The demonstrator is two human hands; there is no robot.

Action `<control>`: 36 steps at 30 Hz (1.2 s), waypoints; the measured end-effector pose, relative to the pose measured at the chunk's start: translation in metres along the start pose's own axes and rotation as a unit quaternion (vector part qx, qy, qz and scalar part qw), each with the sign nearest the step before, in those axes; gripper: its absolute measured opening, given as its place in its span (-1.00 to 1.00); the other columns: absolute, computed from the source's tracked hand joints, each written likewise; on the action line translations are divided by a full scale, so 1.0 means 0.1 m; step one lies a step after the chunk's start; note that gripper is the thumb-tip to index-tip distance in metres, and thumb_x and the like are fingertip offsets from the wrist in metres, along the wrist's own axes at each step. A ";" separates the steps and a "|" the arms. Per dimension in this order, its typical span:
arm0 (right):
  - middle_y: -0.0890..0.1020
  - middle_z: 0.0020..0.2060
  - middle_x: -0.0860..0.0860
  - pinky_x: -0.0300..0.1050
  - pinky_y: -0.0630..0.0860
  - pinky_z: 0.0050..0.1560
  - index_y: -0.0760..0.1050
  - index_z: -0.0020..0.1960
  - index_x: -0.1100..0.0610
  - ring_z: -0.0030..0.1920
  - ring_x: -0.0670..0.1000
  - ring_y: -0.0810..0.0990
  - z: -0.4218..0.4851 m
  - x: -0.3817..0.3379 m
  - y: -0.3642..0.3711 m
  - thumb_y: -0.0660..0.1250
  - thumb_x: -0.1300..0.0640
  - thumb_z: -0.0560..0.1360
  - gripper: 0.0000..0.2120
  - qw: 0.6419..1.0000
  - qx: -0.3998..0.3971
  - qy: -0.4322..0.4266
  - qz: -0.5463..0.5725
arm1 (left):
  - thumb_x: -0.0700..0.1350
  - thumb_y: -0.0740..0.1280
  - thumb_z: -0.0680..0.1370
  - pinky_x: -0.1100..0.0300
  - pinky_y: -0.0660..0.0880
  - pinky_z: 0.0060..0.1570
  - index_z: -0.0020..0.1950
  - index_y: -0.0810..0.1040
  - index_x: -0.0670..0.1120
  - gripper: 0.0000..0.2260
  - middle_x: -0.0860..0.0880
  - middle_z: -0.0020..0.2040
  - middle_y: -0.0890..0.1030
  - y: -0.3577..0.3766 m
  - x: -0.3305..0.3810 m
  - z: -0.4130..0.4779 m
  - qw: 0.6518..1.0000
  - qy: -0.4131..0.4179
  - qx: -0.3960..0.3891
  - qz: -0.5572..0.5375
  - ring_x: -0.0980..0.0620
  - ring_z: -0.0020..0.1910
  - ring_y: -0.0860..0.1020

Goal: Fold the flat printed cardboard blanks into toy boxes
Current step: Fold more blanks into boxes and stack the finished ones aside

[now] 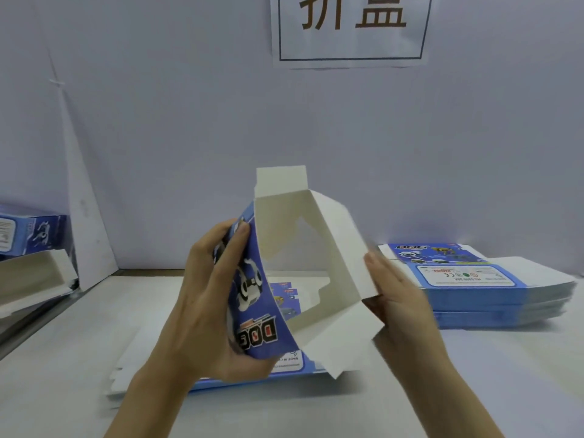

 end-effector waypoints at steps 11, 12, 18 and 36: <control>0.70 -0.11 -0.14 -0.12 0.60 -0.16 0.71 -0.07 -0.08 -0.14 -0.13 0.64 -0.07 -0.50 -0.11 0.33 -0.15 0.38 -0.73 0.985 0.048 -0.162 -0.040 | 0.31 0.41 0.23 0.06 0.28 0.35 0.51 0.08 0.01 -0.03 -0.11 0.42 0.19 0.19 0.05 -0.05 0.995 -0.011 -0.039 0.094 -0.05 0.44 0.21; 0.71 -0.06 -0.09 -0.15 0.62 -0.16 0.70 -0.06 -0.03 -0.08 -0.10 0.67 -0.06 -0.49 -0.08 0.31 -0.13 0.39 -0.72 0.992 0.028 -0.124 0.013 | 0.30 0.41 0.23 -0.02 0.34 0.33 0.50 0.08 0.01 -0.04 -0.11 0.42 0.19 0.19 0.05 -0.05 0.995 -0.010 -0.037 0.091 -0.08 0.44 0.22; 0.69 0.04 0.04 -0.08 0.62 -0.14 0.70 0.00 0.08 0.01 0.00 0.68 -0.10 -0.47 0.05 0.31 0.03 0.44 -0.75 0.994 -0.110 -0.002 0.014 | 0.29 0.40 0.24 -0.38 0.43 0.12 0.49 0.09 0.02 -0.08 -0.09 0.41 0.19 0.20 0.10 -0.05 0.996 -0.015 -0.037 0.074 0.02 0.50 0.11; 0.71 -0.22 -0.10 -0.15 0.50 -0.12 0.70 -0.16 -0.09 -0.20 -0.11 0.62 -0.18 -0.70 -0.05 0.41 -0.15 0.29 -0.79 0.953 0.053 -0.183 -0.238 | 0.30 0.37 0.28 -0.37 0.43 0.14 0.48 0.12 0.02 -0.13 -0.14 0.41 0.19 0.28 0.13 -0.06 0.993 0.014 -0.035 0.113 0.02 0.53 0.04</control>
Point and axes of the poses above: each hand's wrist, its own z-axis towards the middle knuckle, its own y-axis out of the palm, x = y × z, the point moved 5 cm from there along z, towards the middle knuckle
